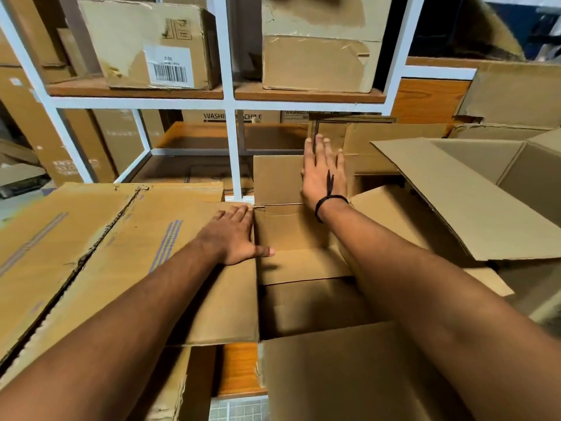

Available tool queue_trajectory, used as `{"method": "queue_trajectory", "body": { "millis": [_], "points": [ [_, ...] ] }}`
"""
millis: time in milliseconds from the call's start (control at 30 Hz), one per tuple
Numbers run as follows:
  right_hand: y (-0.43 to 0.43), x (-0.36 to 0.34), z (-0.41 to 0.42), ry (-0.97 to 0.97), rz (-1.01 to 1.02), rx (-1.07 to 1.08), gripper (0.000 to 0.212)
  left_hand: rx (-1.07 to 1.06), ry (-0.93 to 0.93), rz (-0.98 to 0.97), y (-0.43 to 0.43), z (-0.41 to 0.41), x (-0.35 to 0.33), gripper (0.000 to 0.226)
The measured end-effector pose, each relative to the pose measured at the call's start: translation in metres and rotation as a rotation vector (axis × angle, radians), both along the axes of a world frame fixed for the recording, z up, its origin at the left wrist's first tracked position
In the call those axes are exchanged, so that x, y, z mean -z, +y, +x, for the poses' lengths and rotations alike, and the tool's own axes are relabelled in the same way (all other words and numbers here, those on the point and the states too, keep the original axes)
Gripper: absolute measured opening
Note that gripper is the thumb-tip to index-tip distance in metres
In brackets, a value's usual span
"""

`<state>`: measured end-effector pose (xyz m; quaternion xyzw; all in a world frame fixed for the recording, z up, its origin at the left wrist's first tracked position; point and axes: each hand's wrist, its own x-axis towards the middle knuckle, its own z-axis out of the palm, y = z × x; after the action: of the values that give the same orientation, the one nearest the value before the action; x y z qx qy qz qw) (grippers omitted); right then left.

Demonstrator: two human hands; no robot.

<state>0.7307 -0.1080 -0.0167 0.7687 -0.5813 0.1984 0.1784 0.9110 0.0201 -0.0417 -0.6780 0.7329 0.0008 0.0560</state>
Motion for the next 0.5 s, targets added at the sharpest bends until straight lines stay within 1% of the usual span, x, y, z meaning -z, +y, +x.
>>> {"method": "queue_trajectory", "body": {
  "millis": [67, 100, 167, 200, 267, 300, 333, 400, 500],
  "points": [
    [-0.013, 0.013, 0.008, -0.019, 0.088, 0.053, 0.071, 0.004, 0.006, -0.004, 0.0, 0.0, 0.0, 0.114],
    [-0.019, 0.021, 0.012, -0.023, 0.164, 0.052, 0.072, 0.004, 0.009, -0.005, 0.0, 0.001, 0.001, 0.113],
    [-0.025, 0.037, 0.018, 0.002, 0.351, -0.011, 0.077, 0.001, 0.007, -0.002, -0.001, 0.001, 0.002, 0.112],
    [-0.025, 0.043, 0.02, 0.037, 0.413, -0.053, 0.083, 0.0, 0.005, -0.001, -0.002, 0.002, 0.002, 0.112],
    [-0.025, 0.047, 0.02, 0.084, 0.457, -0.101, 0.096, 0.005, -0.001, -0.004, -0.004, 0.002, 0.002, 0.111],
    [-0.026, 0.048, 0.018, 0.106, 0.473, -0.107, 0.099, 0.005, -0.002, -0.003, -0.004, 0.002, 0.002, 0.111],
    [-0.027, 0.048, 0.015, 0.142, 0.491, -0.104, 0.097, 0.007, -0.003, 0.001, -0.004, 0.002, 0.002, 0.111],
    [-0.03, 0.049, 0.011, 0.22, 0.497, -0.093, 0.088, 0.005, -0.006, 0.004, -0.004, 0.002, 0.004, 0.11],
    [-0.035, 0.05, 0.014, 0.246, 0.5, -0.088, 0.078, -0.004, -0.013, 0.0, -0.006, 0.001, 0.004, 0.109]
  ]
}}
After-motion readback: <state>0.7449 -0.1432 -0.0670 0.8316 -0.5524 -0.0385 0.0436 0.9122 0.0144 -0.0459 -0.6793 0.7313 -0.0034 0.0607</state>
